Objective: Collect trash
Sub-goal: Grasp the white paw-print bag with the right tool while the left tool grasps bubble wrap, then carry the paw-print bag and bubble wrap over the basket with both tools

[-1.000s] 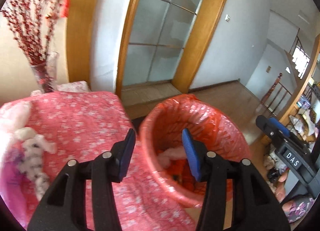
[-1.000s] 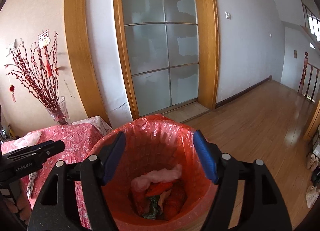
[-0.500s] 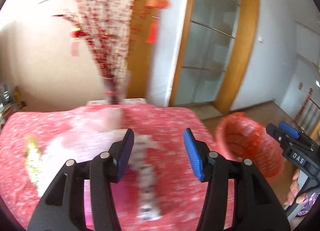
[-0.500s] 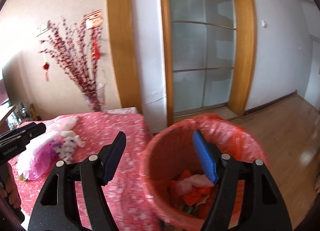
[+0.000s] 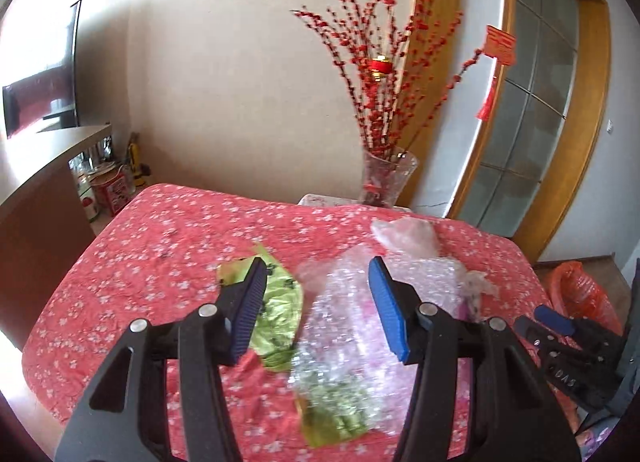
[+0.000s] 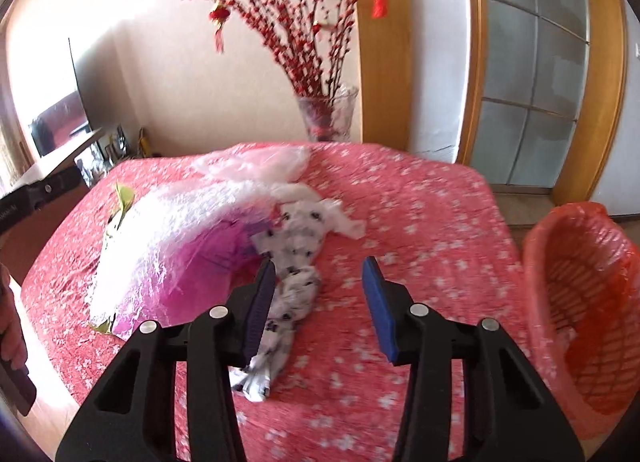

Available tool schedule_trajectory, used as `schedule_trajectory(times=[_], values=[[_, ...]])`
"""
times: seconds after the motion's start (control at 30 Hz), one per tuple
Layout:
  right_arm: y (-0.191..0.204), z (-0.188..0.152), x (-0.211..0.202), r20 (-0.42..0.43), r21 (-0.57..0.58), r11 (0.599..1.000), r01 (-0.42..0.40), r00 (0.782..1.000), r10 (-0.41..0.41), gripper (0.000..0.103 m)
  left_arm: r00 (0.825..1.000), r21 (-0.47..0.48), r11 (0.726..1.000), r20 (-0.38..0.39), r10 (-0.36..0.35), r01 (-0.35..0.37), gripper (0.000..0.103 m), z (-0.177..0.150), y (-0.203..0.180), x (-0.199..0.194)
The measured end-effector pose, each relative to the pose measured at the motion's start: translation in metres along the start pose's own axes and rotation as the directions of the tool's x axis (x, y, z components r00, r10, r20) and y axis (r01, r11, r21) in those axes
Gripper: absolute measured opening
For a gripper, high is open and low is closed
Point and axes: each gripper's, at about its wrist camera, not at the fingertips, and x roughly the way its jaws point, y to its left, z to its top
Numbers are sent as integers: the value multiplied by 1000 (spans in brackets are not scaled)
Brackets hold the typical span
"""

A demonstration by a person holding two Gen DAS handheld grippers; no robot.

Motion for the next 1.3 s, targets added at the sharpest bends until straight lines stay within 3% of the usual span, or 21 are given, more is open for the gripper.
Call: schedule_trajectory(times=[0.27, 0.33, 0.4, 0.47, 0.67, 0.97, 1.03, 1.1, 1.17, 1.3], values=[[11, -5, 35, -97, 38, 999, -11, 995, 14, 44, 1000, 3, 1000, -18, -24, 24, 53, -5, 3, 3], [12, -9, 40, -111, 36, 999, -6, 994, 10, 40, 999, 16, 999, -26, -39, 40, 54, -8, -2, 6], [12, -13, 47, -138, 36, 999, -4, 990, 9, 30, 998, 30, 998, -36, -59, 60, 55, -11, -12, 10], [9, -15, 46, -137, 46, 999, -11, 990, 17, 23, 996, 43, 996, -46, -77, 79, 55, -12, -20, 13], [-11, -21, 34, -124, 51, 998, 26, 992, -20, 19, 989, 102, 987, -93, -118, 128, 58, -20, -51, 29], [-40, -28, 20, -118, 99, 994, 53, 992, -41, 19, 974, 137, 985, -212, -74, 105, 62, -36, -68, 66], [-42, -29, 18, -115, 103, 993, 51, 993, -39, 19, 970, 125, 985, -227, -85, 115, 55, -40, -66, 69], [-43, -29, 16, -111, 106, 993, 50, 993, -38, 19, 967, 113, 985, -233, -104, 134, 36, -42, -65, 68], [-44, -30, 12, -106, 109, 993, 47, 994, -36, 19, 966, 104, 983, -228, -123, 150, 25, -42, -64, 66], [-45, -28, 4, -85, 111, 993, 43, 996, -34, 19, 969, 105, 980, -199, -146, 169, 19, -38, -62, 53]])
